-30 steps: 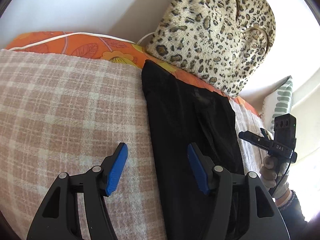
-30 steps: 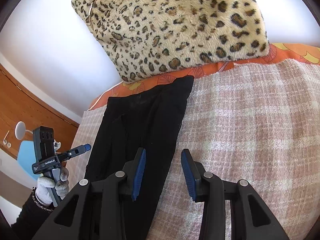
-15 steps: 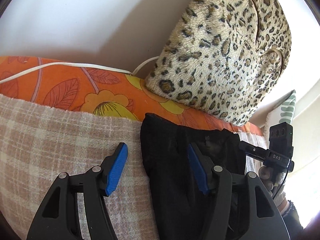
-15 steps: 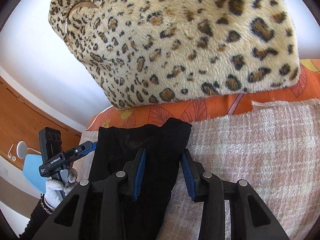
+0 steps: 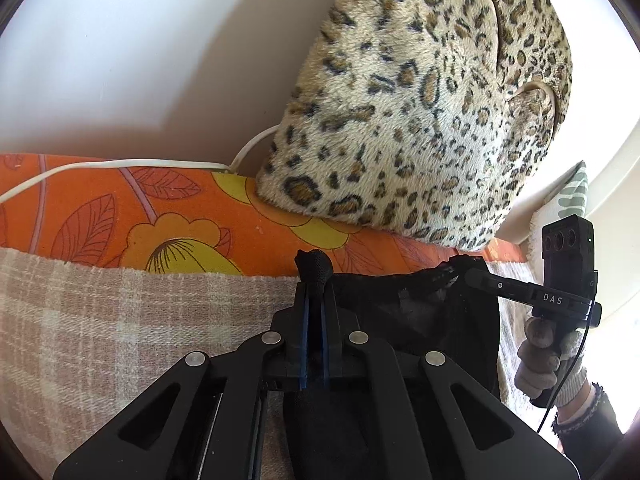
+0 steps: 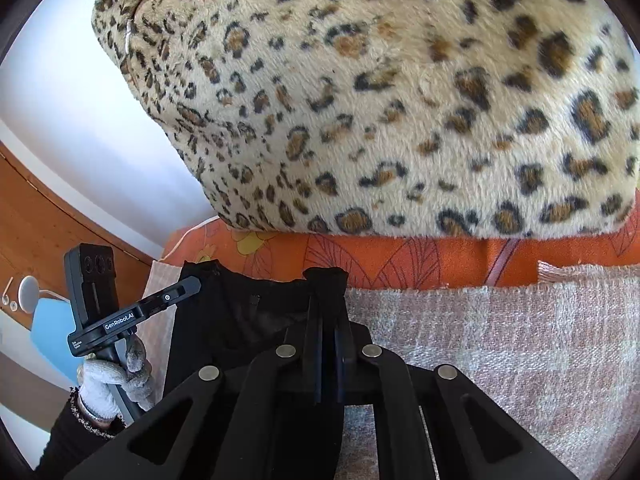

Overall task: Fold small clothes
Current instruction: 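Lift the hem end with both tools and fold it toward the collar end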

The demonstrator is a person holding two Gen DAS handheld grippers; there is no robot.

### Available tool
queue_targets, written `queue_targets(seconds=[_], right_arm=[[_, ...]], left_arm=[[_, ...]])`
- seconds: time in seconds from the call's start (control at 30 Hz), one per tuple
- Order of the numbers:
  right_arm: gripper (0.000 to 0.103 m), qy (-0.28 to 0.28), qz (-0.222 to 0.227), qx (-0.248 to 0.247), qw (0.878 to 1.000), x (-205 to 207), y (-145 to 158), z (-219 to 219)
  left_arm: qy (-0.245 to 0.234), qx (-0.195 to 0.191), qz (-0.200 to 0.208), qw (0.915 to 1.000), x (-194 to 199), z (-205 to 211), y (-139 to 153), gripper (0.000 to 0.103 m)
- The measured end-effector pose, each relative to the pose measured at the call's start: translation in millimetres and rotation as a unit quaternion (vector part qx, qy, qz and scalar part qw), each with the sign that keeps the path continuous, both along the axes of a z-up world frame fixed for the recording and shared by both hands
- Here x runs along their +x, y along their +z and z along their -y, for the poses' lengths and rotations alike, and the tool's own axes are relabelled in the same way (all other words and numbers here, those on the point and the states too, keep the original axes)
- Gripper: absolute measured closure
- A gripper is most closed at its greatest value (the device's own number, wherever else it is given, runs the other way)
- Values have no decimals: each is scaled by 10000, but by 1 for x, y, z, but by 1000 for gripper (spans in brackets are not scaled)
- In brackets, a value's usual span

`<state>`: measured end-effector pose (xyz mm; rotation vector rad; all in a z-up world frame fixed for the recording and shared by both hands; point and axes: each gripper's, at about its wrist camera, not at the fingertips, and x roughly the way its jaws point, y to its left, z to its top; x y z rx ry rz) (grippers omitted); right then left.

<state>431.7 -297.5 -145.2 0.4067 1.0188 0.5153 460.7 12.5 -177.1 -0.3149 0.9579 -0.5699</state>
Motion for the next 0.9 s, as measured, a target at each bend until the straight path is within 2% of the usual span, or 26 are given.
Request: queue_targets(seconds=[0.2, 0.4, 0.9], right_arm=[[102, 8, 224, 117, 9997, -9, 27, -1], [102, 162, 427, -27, 9990, -32, 55, -9], [102, 423, 801, -169, 9957, -119, 112, -19]], left_arm=[[-66, -114, 194, 9997, -16, -3, 25, 100], [-187, -132, 452, 9987, -41, -3, 53, 100], [-296, -61, 692, 9971, -133, -14, 97, 100]])
